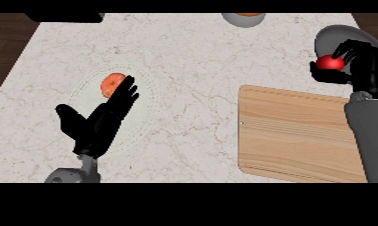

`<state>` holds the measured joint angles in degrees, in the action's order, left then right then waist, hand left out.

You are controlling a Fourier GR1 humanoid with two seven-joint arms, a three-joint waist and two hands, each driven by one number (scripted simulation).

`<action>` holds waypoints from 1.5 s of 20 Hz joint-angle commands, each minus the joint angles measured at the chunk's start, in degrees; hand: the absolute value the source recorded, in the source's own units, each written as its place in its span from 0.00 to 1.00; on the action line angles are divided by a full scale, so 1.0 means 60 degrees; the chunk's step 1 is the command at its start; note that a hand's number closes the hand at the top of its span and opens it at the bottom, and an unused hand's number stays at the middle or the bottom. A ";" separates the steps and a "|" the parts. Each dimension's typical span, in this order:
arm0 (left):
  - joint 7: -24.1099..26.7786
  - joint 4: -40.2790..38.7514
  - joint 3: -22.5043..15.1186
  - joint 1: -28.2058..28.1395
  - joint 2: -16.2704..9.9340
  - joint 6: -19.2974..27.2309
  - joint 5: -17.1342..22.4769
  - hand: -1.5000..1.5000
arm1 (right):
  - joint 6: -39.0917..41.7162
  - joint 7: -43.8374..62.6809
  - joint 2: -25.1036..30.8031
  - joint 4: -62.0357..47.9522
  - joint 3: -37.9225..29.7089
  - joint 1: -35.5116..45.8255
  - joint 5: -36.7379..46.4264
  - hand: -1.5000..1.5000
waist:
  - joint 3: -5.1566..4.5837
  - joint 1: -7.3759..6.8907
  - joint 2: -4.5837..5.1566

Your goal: Pick the tomato from the cutting board and place it in the pan

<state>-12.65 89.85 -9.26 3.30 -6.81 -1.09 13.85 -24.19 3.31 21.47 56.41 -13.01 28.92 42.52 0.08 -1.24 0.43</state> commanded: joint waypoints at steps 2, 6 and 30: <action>-0.0119 0.0364 -0.0164 -0.0148 0.0105 -0.0110 0.0039 0.50 | -0.1724 -0.1306 0.0536 -0.2736 -0.0891 0.1248 0.0098 1.00 | 0.0010 -0.0164 0.0048; 0.0314 -0.0279 -0.0181 0.0289 0.0214 -0.0083 -0.0295 0.50 | -0.2828 -0.1733 0.1042 -0.4199 -0.1570 0.1957 0.0003 1.00 | 0.0020 -0.0259 0.0131; -0.0373 0.0026 -0.0176 0.0879 0.0303 -0.0242 0.0014 0.50 | -0.0646 -0.3322 0.3180 -0.7863 -0.3102 0.2706 -0.1237 0.00 | 0.0119 -0.0765 0.0362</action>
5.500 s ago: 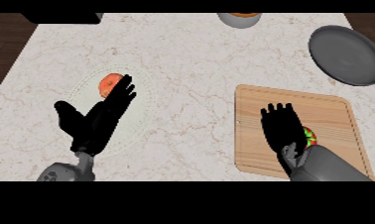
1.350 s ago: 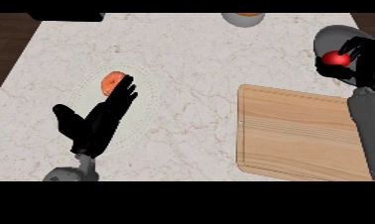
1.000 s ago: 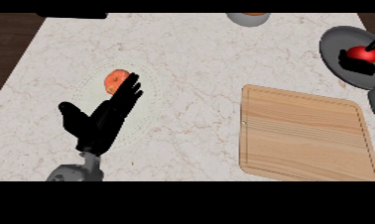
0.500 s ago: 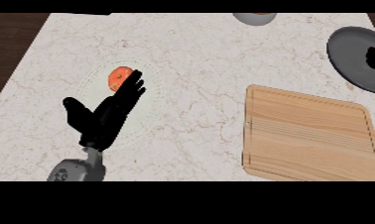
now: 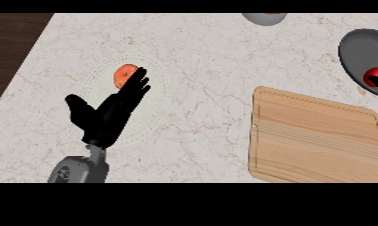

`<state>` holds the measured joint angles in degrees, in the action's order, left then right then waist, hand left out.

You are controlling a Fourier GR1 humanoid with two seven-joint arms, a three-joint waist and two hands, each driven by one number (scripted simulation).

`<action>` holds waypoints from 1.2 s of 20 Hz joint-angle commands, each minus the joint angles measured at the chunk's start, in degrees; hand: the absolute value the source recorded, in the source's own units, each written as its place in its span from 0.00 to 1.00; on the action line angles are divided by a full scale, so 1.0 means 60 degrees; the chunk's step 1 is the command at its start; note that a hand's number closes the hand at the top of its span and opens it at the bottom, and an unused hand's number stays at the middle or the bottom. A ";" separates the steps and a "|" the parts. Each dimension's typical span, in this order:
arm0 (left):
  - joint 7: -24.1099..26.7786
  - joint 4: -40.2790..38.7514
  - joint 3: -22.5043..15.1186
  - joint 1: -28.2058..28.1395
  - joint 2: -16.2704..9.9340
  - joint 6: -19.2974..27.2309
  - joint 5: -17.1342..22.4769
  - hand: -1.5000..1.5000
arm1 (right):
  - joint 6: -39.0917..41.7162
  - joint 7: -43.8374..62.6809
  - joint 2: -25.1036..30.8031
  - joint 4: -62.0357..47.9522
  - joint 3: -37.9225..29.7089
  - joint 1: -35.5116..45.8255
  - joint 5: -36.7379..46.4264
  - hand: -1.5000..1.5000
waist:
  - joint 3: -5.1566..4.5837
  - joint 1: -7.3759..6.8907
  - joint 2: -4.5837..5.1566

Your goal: Pick the tomato from the cutting board and place it in the pan

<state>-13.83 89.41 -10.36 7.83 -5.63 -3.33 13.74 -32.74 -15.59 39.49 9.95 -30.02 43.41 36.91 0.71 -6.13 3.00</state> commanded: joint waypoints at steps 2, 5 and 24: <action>0.0219 -0.0181 0.0126 -0.0179 0.0008 0.0012 0.0014 0.50 | 0.0673 -0.0948 -0.0280 0.0212 -0.0907 0.0306 -0.1017 0.00 | 0.0030 0.0122 -0.0062; -0.0024 -0.0020 0.0053 -0.0005 0.0125 0.0196 -0.0036 0.50 | 0.0833 -0.1834 -0.0448 0.0478 -0.1664 0.0206 -0.1836 0.00 | 0.0058 0.0272 -0.0088; 0.0445 -0.0093 0.0176 -0.0586 0.0009 0.0072 -0.0119 0.50 | 0.7375 -0.3897 0.1023 -0.0330 -0.3076 -0.1895 -0.3552 0.00 | 0.0001 0.0550 -0.0228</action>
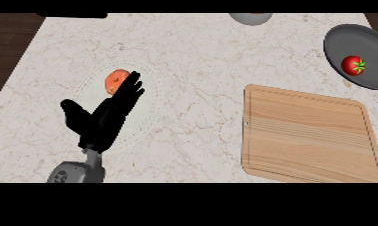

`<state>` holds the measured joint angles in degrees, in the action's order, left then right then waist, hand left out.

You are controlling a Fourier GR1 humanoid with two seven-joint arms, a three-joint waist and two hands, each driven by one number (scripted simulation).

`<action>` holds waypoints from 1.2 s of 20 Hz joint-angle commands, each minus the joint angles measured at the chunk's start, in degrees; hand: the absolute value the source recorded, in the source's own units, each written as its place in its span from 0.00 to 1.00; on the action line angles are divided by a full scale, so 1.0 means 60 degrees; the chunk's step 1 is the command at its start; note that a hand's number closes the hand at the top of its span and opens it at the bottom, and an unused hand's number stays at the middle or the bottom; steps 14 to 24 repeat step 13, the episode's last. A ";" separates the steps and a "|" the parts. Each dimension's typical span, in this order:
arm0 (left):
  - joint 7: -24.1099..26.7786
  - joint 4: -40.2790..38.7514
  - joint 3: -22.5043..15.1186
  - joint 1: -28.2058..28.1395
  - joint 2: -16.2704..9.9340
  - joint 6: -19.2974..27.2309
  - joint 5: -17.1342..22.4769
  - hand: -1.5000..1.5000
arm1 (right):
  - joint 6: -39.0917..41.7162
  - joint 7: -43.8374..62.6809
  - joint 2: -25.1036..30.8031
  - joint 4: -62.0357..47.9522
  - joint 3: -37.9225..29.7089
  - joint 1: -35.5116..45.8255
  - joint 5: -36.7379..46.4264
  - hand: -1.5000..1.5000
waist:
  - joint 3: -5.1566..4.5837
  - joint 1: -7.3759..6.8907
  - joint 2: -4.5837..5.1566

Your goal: Pick the tomato from the cutting board and place it in the pan

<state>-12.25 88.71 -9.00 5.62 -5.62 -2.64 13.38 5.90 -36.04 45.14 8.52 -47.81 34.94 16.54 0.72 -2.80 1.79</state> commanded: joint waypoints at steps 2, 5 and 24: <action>-0.0110 -0.0064 0.0203 0.0044 -0.0106 -0.0090 0.0163 0.50 | 0.1419 -0.0339 0.0538 -0.0058 -0.0103 -0.0526 -0.0160 0.00 | -0.0012 0.0039 -0.0039; -0.0047 0.0023 0.0052 -0.0199 -0.0094 -0.0204 0.0136 0.50 | 0.1631 -0.0912 0.0420 -0.0019 0.0016 -0.1048 -0.0047 0.00 | -0.0005 0.0003 -0.0042; -0.0080 0.0056 -0.0100 -0.0239 0.0167 0.0243 -0.0243 0.50 | 0.2148 -0.1754 0.0264 0.0038 0.0108 -0.1737 -0.0022 0.00 | -0.0020 0.0098 -0.0114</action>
